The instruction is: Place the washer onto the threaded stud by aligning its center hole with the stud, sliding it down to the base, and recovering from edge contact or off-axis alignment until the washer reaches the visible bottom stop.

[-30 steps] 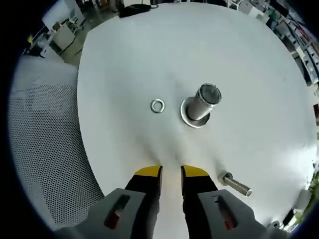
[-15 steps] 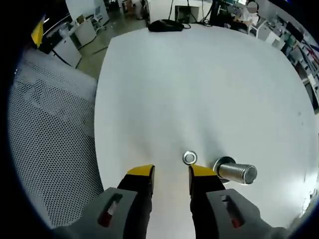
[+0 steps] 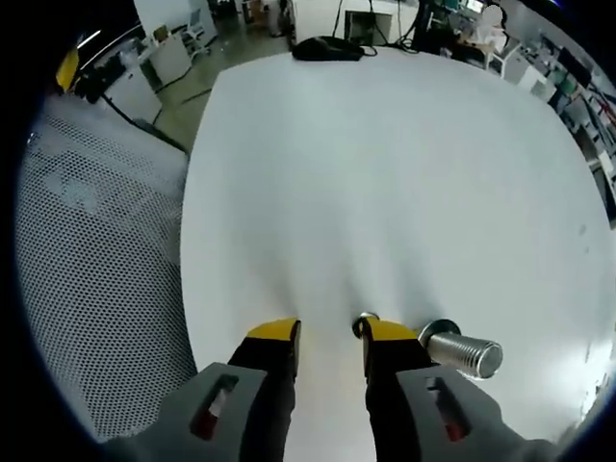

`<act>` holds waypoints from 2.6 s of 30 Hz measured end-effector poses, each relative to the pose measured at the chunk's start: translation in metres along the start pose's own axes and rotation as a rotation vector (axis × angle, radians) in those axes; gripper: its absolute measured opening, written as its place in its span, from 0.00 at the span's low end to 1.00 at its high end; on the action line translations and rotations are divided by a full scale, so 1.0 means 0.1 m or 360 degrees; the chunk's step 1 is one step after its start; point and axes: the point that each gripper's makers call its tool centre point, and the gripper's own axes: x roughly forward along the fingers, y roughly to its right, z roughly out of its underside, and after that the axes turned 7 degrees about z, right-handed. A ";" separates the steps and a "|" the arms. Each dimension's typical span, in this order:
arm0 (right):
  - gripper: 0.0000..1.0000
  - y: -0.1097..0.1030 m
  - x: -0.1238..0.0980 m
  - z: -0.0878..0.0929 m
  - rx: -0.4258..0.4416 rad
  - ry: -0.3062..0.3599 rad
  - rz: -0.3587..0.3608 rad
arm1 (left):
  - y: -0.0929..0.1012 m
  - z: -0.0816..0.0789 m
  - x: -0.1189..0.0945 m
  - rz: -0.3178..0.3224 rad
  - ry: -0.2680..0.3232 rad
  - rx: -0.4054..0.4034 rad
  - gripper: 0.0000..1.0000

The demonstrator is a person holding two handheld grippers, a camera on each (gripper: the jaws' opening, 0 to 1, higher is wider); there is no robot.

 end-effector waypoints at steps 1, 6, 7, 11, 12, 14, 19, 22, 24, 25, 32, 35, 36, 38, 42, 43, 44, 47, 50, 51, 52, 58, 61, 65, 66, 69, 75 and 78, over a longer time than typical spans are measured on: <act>0.28 0.00 0.00 0.01 0.0005 -0.0004 -0.0004 | 0.00 0.00 0.00 0.0000 -0.0001 0.0000 0.21; 0.21 -0.02 -0.04 0.12 0.0010 -0.0045 -0.0031 | 0.00 0.00 0.00 -0.0001 -0.0002 -0.0001 0.21; 0.18 -0.02 -0.05 0.14 0.0015 -0.0053 -0.0037 | 0.00 0.00 0.00 -0.0002 -0.0001 -0.0001 0.21; 0.12 -0.04 -0.09 0.24 0.0034 -0.0048 -0.0037 | -0.01 0.00 0.00 -0.0004 -0.0003 -0.0002 0.21; 0.11 -0.03 -0.09 0.25 0.0034 -0.0042 -0.0032 | -0.01 0.00 0.00 -0.0004 -0.0004 -0.0002 0.21; 0.10 -0.03 -0.09 0.26 0.0028 -0.0033 -0.0017 | -0.01 0.00 0.01 -0.0005 -0.0006 -0.0003 0.21; 0.09 -0.03 -0.08 0.25 -0.0122 -0.0073 0.0011 | -0.01 0.00 0.01 -0.0007 -0.0008 -0.0003 0.21; 0.09 -0.04 -0.08 0.25 -0.0176 -0.0089 0.0014 | -0.01 0.01 0.01 -0.0005 -0.0014 -0.0002 0.21; 0.09 -0.02 -0.07 0.25 -0.0158 -0.0084 0.0010 | -0.01 0.01 0.01 -0.0006 -0.0016 -0.0002 0.21; 0.09 -0.02 -0.07 0.25 -0.0148 -0.0082 0.0008 | -0.01 0.01 0.01 -0.0007 -0.0014 -0.0004 0.21; 0.11 0.01 -0.10 0.28 -0.0136 -0.0104 0.0052 | -0.02 0.01 0.00 -0.0017 -0.0011 -0.0004 0.21; 0.12 0.07 -0.12 0.26 -0.0130 -0.0085 0.0081 | -0.02 0.01 0.00 -0.0014 -0.0008 -0.0007 0.21; 0.12 0.08 -0.12 0.26 -0.0122 -0.0086 0.0081 | -0.02 0.01 -0.01 -0.0015 -0.0008 -0.0007 0.21; 0.14 0.09 -0.11 0.27 -0.0110 -0.0101 0.0077 | -0.02 0.01 0.00 -0.0013 -0.0013 -0.0007 0.21; 0.19 0.10 -0.09 0.27 -0.0084 -0.0105 0.0068 | -0.02 0.01 0.00 -0.0009 -0.0016 -0.0007 0.21; 0.20 0.09 -0.09 0.26 -0.0069 -0.0102 0.0059 | -0.02 0.02 0.00 -0.0009 -0.0019 -0.0007 0.21; 0.20 0.09 -0.08 0.26 -0.0072 -0.0105 0.0051 | -0.01 0.02 0.00 -0.0007 -0.0021 -0.0006 0.21; 0.18 0.07 -0.08 0.26 -0.0069 -0.0108 0.0031 | -0.01 0.02 0.01 -0.0004 -0.0019 -0.0005 0.21; 0.18 0.07 -0.08 0.27 -0.0067 -0.0102 0.0019 | -0.01 0.02 0.01 -0.0002 -0.0020 -0.0004 0.21; 0.18 0.08 -0.08 0.27 -0.0048 -0.0098 0.0010 | -0.01 0.02 0.01 -0.0002 -0.0020 -0.0004 0.21; 0.18 0.08 -0.08 0.27 -0.0037 -0.0097 0.0004 | -0.01 0.02 0.01 -0.0001 -0.0019 -0.0004 0.21; 0.19 0.06 -0.09 0.28 -0.0191 -0.0120 -0.0046 | 0.00 0.02 0.02 0.0008 -0.0024 0.0000 0.21; 0.16 0.07 -0.08 0.26 -0.0185 -0.0166 -0.0033 | 0.00 0.02 0.01 0.0008 -0.0023 0.0000 0.21; 0.15 0.09 -0.05 0.27 -0.0213 -0.0210 -0.0045 | 0.00 0.02 0.01 0.0003 -0.0022 -0.0001 0.21; 0.15 0.09 -0.05 0.27 -0.0220 -0.0222 -0.0047 | 0.00 0.02 0.01 0.0003 -0.0019 -0.0002 0.21; 0.14 0.09 -0.05 0.27 -0.0237 -0.0260 -0.0054 | -0.01 0.01 0.01 0.0000 -0.0017 -0.0003 0.21; 0.14 0.06 -0.04 0.26 -0.0274 -0.0372 -0.0006 | -0.02 -0.01 0.00 -0.0007 -0.0002 0.0000 0.20; 0.15 0.06 -0.05 0.27 -0.0267 -0.0382 0.0025 | -0.01 0.00 0.01 -0.0008 -0.0008 0.0000 0.20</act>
